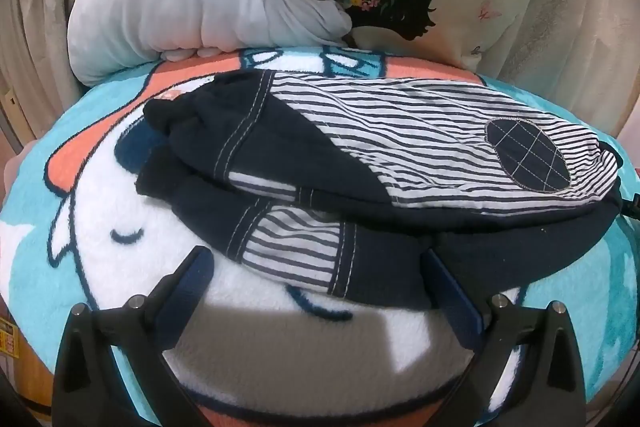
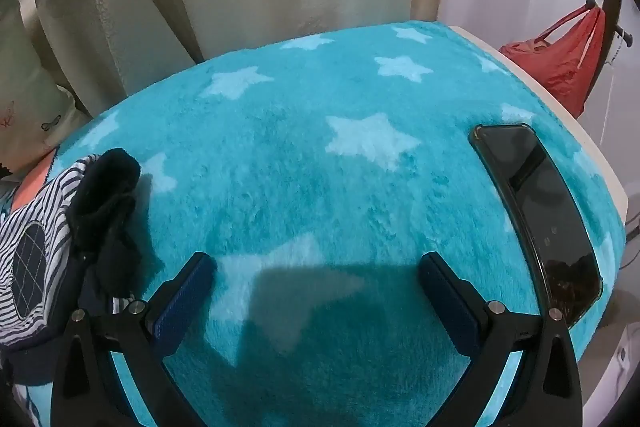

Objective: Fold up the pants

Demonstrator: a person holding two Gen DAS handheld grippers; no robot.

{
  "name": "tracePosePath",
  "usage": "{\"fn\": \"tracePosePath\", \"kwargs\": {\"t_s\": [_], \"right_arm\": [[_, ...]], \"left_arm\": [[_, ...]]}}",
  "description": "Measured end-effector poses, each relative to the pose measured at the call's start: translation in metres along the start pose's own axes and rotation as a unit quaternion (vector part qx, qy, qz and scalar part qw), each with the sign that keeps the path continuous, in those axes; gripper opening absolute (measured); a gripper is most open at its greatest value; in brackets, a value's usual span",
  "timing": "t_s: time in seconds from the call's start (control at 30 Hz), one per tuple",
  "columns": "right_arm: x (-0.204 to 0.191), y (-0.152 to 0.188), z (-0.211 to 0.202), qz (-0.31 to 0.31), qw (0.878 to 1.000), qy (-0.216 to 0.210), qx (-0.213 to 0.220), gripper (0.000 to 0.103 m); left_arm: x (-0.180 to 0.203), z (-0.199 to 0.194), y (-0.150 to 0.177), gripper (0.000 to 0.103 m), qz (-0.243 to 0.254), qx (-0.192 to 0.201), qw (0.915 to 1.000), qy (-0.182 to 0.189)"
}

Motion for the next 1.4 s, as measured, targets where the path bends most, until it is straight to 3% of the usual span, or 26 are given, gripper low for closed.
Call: {"fn": "tracePosePath", "kwargs": {"t_s": [1.4], "right_arm": [[0.005,0.002,0.001,-0.001,1.000,-0.002,0.005,0.103]], "left_arm": [[0.004,-0.001,-0.004,0.103,-0.001,0.002,1.0000,0.003]]}}
Point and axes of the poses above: each gripper's, at about its wrist camera, not at the fingertips, and z roughly the way its jaws point, x to its right, y to its underside, the point moved 8 cm from there along z, roughly the way its jaws point, and after that the axes turned 12 degrees about -z, right-handed, at the moved point
